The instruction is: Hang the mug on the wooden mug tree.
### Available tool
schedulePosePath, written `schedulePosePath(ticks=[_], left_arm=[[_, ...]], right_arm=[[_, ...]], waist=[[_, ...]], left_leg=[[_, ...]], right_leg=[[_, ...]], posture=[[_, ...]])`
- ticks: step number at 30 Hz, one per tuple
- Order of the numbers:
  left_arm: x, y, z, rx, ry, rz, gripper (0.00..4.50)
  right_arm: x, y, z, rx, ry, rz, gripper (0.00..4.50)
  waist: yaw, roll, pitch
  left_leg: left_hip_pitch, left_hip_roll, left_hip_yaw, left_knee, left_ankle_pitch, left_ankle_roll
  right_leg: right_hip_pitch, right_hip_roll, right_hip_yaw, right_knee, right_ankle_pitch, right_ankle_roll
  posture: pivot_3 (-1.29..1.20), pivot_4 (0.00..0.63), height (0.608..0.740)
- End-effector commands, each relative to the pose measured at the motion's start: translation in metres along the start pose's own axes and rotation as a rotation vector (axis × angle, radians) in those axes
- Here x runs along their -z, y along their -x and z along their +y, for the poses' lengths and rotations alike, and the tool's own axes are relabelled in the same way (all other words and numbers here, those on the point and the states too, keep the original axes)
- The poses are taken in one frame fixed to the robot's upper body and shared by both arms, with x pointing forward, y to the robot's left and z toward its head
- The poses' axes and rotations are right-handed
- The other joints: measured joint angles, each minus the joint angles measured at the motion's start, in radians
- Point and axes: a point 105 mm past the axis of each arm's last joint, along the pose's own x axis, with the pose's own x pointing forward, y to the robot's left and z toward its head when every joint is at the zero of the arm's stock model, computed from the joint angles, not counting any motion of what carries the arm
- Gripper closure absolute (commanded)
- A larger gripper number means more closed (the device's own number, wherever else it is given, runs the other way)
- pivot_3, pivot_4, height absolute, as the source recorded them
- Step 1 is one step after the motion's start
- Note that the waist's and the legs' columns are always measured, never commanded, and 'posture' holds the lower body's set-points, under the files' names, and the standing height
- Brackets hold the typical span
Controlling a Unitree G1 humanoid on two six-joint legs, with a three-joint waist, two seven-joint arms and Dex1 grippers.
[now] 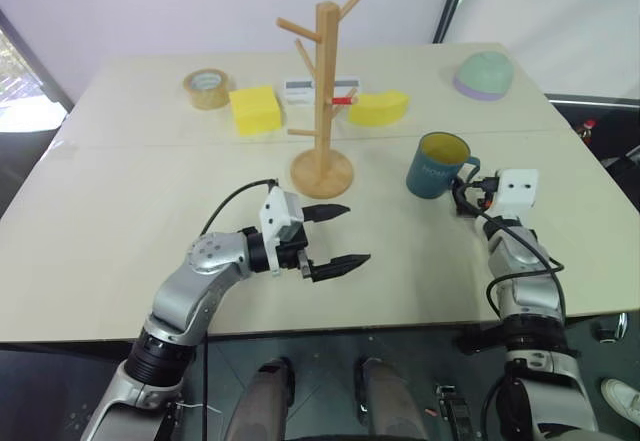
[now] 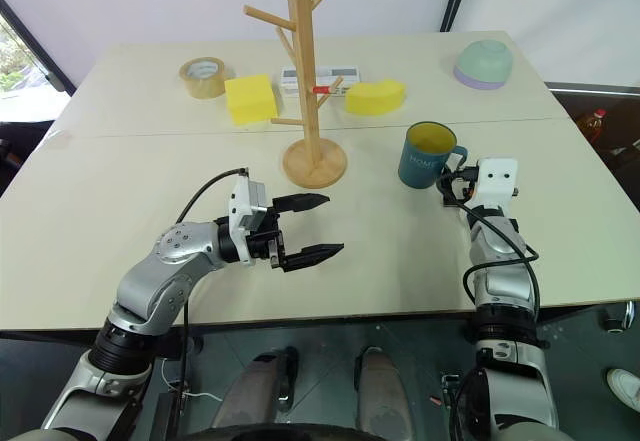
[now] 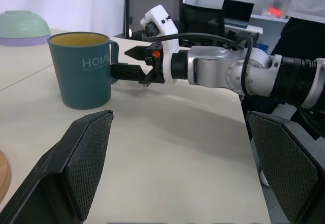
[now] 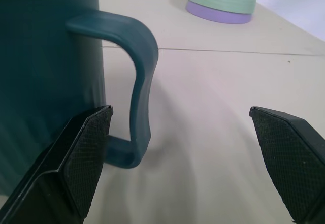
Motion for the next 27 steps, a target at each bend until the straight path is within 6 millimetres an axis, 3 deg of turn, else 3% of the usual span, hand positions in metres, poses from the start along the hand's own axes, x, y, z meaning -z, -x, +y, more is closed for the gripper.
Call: schedulePosePath(ticks=[1, 7, 11, 13, 17, 20, 23, 27], left_arm=[[-0.014, 0.003, 0.001, -0.010, -0.050, -0.035, 0.00], [-0.013, 0.007, 0.003, -0.027, -0.053, -0.029, 0.00], [-0.012, 0.012, 0.008, -0.061, -0.059, -0.021, 0.00], [-0.010, 0.019, 0.017, -0.103, -0.072, -0.008, 0.00], [-0.016, 0.049, 0.050, -0.247, -0.095, -0.004, 0.00], [-0.022, 0.061, 0.061, -0.280, -0.112, -0.007, 0.00], [-0.039, 0.069, 0.071, -0.308, -0.111, -0.072, 0.00], [-0.049, 0.073, 0.075, -0.323, -0.118, -0.108, 0.00]], right_arm=[[-0.014, -0.005, 0.002, -0.032, 0.009, -0.055, 1.35], [-0.017, -0.007, 0.006, -0.059, -0.013, -0.073, 4.41], [-0.032, -0.003, 0.015, -0.129, -0.015, -0.124, 4.47], [-0.053, 0.005, 0.029, -0.249, 0.079, -0.183, 4.47], [-0.114, 0.037, 0.072, -0.603, 0.243, -0.316, 4.47], [-0.138, 0.049, 0.094, -0.740, 0.311, -0.333, 4.47], [-0.166, 0.049, 0.116, -0.826, 0.346, -0.322, 4.47], [-0.180, 0.038, 0.128, -0.858, 0.462, -0.266, 4.47]], waist=[[-0.001, 0.000, 0.000], [0.000, 0.000, 0.000], [0.000, 0.000, 0.000], [0.000, 0.001, 0.000], [-0.005, 0.002, 0.001], [-0.003, 0.002, 0.001], [-0.002, 0.001, 0.002], [0.004, 0.001, 0.002]], left_leg=[[0.000, 0.000, 0.000, 0.000, 0.000, 0.000], [0.000, 0.000, 0.000, 0.000, 0.000, 0.000], [0.000, 0.000, 0.000, 0.000, 0.000, 0.000], [0.000, 0.000, 0.000, 0.000, 0.000, 0.000], [0.000, 0.000, 0.001, 0.000, 0.000, 0.000], [0.000, 0.002, 0.001, 0.000, 0.000, 0.000], [0.000, 0.003, 0.001, 0.001, 0.000, 0.000], [-0.001, 0.004, 0.002, 0.001, 0.000, 0.000]], right_leg=[[0.000, 0.000, 0.000, 0.000, 0.000, 0.000], [0.000, 0.000, 0.000, 0.000, 0.002, -0.004], [0.000, 0.001, 0.000, 0.000, 0.002, -0.004], [0.000, 0.001, 0.000, 0.000, 0.002, -0.004], [-0.002, 0.001, 0.001, 0.001, 0.002, -0.003], [-0.002, 0.003, 0.002, 0.002, 0.000, 0.000], [-0.002, 0.003, 0.001, 0.002, 0.001, -0.002], [-0.003, 0.002, 0.001, 0.000, 0.002, -0.004]], posture=[[0.00, 0.150, 0.740], [0.00, 0.150, 0.740], [0.00, 0.150, 0.740], [0.00, 0.150, 0.740], [0.00, 0.150, 0.740], [0.00, 0.150, 0.740], [0.00, 0.150, 0.740], [0.00, 0.150, 0.740]])
